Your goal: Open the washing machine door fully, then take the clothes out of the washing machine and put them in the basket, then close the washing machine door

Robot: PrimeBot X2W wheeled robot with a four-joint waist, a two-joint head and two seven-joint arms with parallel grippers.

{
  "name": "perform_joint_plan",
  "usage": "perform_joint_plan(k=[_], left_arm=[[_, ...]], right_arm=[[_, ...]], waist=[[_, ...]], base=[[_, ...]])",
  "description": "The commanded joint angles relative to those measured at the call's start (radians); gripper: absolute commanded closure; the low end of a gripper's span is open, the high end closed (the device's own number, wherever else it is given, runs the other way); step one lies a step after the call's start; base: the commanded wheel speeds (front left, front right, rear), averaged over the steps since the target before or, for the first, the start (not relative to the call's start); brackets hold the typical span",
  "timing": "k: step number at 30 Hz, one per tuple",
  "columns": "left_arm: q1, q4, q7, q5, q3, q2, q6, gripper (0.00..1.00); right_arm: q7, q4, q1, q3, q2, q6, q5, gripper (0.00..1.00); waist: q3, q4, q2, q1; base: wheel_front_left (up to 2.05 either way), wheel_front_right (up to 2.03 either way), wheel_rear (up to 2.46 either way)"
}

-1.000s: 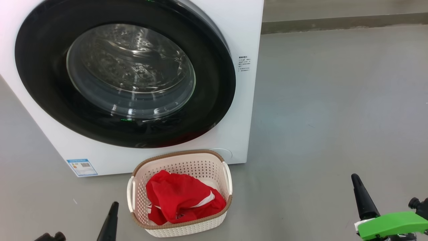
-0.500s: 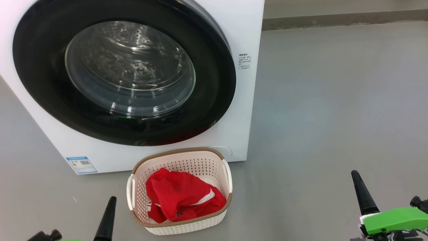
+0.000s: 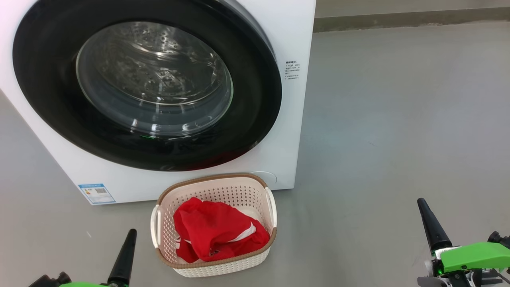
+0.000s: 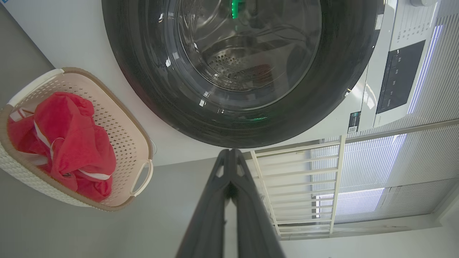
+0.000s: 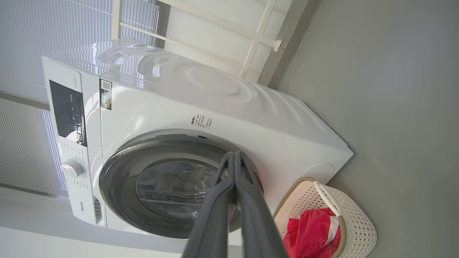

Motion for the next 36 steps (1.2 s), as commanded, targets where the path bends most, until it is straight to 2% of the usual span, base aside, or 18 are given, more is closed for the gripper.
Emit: perform_joint_plan(k=[1, 19, 36], left_arm=[[-0.046, -0.016, 0.007, -0.024, 0.037, 0.008, -0.013, 1.0], [-0.078, 0.002, 0.062, -0.211, 0.076, -0.002, -0.032, 1.0], [-0.078, 0.002, 0.062, -0.211, 0.076, -0.002, -0.032, 1.0]], right_arm=[[0.008, -0.024, -0.059, 0.011, -0.017, 0.0, 0.03, 1.0], [0.062, -0.009, -0.096, 0.006, -0.022, -0.001, 0.245, 1.0], [0.062, -0.009, -0.095, 0.006, -0.022, -0.001, 0.245, 1.0]], waist=[[0.001, 0.0, -0.0001, -0.0001], [0.016, 0.001, -0.0001, -0.0001], [0.016, 0.001, -0.0001, -0.0001]], base=[[0.0, 0.0, 0.0], [0.0, 0.0, 0.0], [0.0, 0.0, 0.0]])
